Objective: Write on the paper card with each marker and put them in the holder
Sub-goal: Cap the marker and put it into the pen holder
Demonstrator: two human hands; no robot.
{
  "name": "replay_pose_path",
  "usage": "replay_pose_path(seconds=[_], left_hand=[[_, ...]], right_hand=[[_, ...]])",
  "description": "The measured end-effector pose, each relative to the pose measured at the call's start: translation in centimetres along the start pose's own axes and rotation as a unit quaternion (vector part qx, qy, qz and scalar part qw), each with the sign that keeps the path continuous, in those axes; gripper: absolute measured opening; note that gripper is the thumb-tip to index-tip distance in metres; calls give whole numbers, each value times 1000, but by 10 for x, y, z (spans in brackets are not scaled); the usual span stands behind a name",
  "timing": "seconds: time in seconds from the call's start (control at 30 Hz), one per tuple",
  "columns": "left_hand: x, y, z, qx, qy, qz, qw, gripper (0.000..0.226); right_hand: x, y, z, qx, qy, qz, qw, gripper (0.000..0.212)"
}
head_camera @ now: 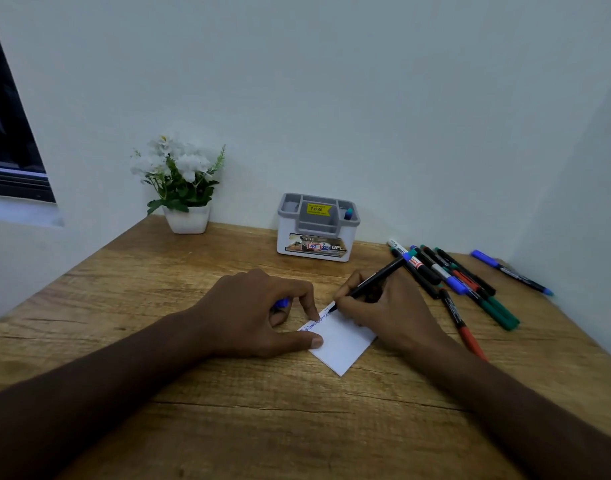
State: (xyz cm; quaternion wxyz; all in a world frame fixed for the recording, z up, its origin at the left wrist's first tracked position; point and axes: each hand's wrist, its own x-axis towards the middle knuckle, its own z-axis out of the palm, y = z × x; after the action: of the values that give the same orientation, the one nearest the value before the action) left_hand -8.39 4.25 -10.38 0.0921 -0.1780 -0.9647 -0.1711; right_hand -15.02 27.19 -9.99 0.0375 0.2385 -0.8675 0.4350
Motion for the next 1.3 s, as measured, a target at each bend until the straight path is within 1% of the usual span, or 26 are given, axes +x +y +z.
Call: replay_pose_path(seconds=[0.07, 0.3, 0.53, 0.67, 0.93, 1.07, 1.3], left_hand=[[1, 0, 0, -5, -4, -1, 1000, 44], [2, 1, -1, -8, -12, -3, 1000, 43], [1, 2, -2, -10, -14, 0, 1000, 45], [1, 2, -2, -10, -12, 3, 1000, 45], [1, 4, -4, -3, -13, 2, 1000, 44], [1, 4, -4, -9, -18, 0, 1000, 43], [1, 5, -4, -6, -16, -1, 1000, 42]], right_hand=[[1, 1, -1, 7, 16, 14, 1000, 13], [3, 3, 0, 7, 19, 33, 999, 13], [3, 5, 1, 12, 31, 34, 999, 10], [5, 6, 1, 5, 30, 35, 999, 15], [3, 7, -1, 22, 29, 33, 999, 14], [3, 6, 0, 13, 35, 32, 999, 15], [4, 10, -1, 25, 34, 33, 999, 8]])
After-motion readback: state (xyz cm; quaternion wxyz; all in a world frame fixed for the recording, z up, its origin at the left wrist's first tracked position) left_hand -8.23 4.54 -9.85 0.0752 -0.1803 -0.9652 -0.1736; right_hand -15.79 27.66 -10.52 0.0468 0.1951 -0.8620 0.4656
